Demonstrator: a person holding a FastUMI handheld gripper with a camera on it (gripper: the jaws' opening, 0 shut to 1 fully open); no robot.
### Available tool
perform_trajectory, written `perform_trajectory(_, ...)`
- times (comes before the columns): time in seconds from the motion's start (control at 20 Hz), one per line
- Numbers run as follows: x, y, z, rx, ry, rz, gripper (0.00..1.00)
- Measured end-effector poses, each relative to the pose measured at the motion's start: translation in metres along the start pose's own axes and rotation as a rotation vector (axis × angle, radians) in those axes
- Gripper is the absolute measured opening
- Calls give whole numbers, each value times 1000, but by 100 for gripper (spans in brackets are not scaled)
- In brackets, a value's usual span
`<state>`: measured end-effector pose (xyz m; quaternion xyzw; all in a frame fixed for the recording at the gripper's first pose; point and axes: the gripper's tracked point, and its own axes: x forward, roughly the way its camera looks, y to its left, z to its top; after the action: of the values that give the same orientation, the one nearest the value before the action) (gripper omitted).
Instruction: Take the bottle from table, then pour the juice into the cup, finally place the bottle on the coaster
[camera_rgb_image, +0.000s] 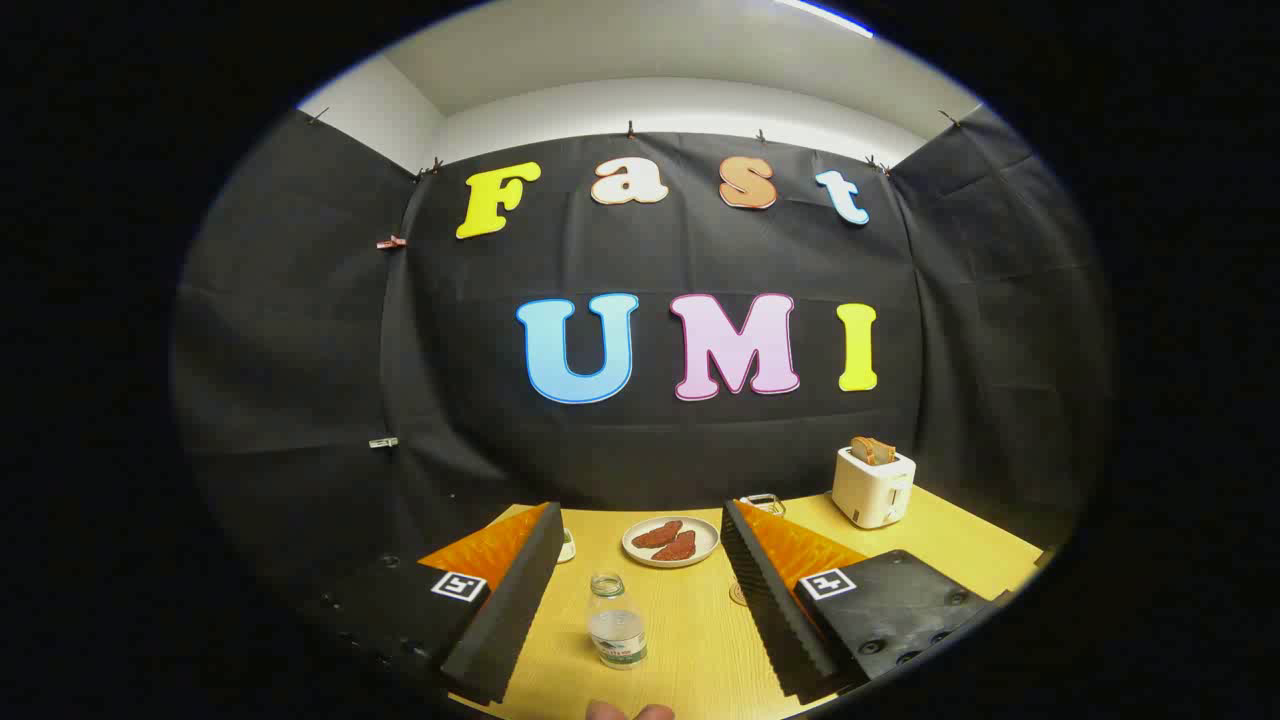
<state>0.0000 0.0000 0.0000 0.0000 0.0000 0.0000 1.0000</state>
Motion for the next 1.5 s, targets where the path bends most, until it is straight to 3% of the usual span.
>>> perform_trajectory(1.05, 6, 1, -12, -43, -13, 21, 97)
perform_trajectory(1.5, 14, 8, -77, -30, 26, 26, 97)
